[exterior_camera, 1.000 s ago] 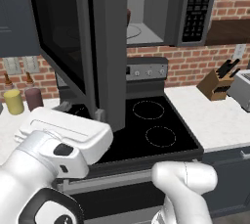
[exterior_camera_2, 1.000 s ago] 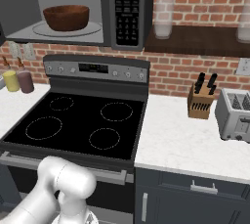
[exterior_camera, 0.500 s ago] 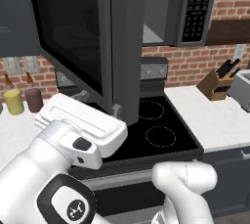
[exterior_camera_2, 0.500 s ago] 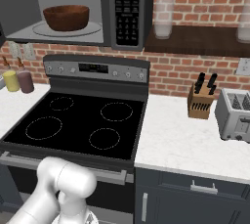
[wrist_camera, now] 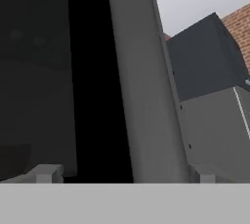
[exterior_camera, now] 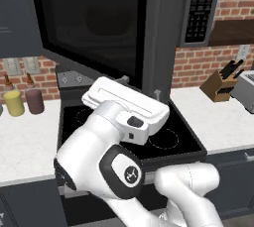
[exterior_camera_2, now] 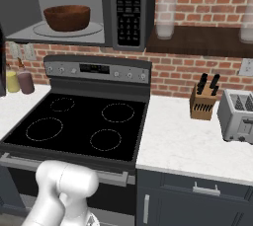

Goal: Open the microwave, place the bowl with waffle inside the microwave, then close the microwave door and turn it on.

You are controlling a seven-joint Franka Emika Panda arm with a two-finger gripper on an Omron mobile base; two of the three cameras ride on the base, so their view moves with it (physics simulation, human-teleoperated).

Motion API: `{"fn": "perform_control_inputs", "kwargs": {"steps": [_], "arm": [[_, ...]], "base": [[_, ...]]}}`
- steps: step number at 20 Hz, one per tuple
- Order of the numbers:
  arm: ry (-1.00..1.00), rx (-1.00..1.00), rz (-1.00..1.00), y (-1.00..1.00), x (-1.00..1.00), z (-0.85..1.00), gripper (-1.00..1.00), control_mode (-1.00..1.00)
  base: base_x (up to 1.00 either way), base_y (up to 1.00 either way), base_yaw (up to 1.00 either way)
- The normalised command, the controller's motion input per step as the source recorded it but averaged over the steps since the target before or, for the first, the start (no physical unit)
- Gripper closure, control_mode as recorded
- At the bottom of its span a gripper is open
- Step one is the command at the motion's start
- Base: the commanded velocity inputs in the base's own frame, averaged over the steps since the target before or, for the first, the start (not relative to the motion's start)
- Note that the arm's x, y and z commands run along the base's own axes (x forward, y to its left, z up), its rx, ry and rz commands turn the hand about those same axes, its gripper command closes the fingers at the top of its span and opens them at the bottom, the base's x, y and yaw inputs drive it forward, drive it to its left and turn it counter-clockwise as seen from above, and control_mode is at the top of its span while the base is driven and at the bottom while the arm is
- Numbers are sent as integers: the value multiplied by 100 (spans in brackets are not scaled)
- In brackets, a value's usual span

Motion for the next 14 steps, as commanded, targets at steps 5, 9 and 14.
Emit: {"fn": "perform_control_inputs", "kwargs": {"steps": [5,9,14], "arm": [[-1,5,6,-64,100,-1,-100,-100],[0,0,10,-44,91,-5,-100,-100],[0,0,8,-35,92,0,-100,-100]], "base": [[0,0,0],[0,0,0],[0,0,0]]}}
